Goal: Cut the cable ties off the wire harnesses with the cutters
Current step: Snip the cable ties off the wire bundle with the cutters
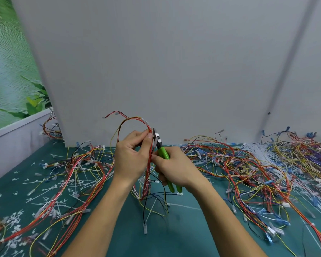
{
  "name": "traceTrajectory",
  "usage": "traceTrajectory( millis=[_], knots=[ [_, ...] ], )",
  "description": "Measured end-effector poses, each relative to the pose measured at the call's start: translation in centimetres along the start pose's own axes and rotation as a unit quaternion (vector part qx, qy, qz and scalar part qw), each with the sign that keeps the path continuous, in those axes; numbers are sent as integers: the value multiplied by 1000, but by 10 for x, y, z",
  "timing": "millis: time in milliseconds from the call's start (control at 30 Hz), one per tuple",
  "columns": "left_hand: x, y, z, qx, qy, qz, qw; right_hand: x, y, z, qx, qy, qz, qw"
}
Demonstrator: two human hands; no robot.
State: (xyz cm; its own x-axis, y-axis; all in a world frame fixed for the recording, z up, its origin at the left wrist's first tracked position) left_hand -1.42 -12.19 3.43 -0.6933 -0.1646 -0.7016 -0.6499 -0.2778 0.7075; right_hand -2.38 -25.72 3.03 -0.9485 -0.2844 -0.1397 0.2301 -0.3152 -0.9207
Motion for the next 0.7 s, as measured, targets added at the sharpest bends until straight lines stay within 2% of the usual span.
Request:
traceTrajectory(
  millis=[200,400,533,700],
  knots=[
    [-1,3,0,60,-10,25,998,3,-4,0,-29,-46,-10,998],
    [-1,2,0,90,-14,41,995,1,-1,0,-44,-16,-26,999],
    [-2,1,0,101,-8,42,994,2,-1,0,-84,-27,-41,995],
    [0,-11,-4,192,30,149,970,5,-6,1,-134,-64,-42,988]
  ],
)
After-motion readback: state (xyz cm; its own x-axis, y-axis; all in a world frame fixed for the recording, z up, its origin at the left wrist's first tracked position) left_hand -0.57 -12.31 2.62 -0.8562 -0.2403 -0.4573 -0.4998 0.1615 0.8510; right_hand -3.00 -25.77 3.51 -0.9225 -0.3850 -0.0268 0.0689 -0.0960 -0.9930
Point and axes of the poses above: each hand's wrist, its own x-axis away from the middle knuckle, its own z-axis out of the back of the hand, y = z × x, the point moved 2 cm from there along -x, towards the middle knuckle, and after that the axes turned 1 degree about -x, right-handed, at the moved point
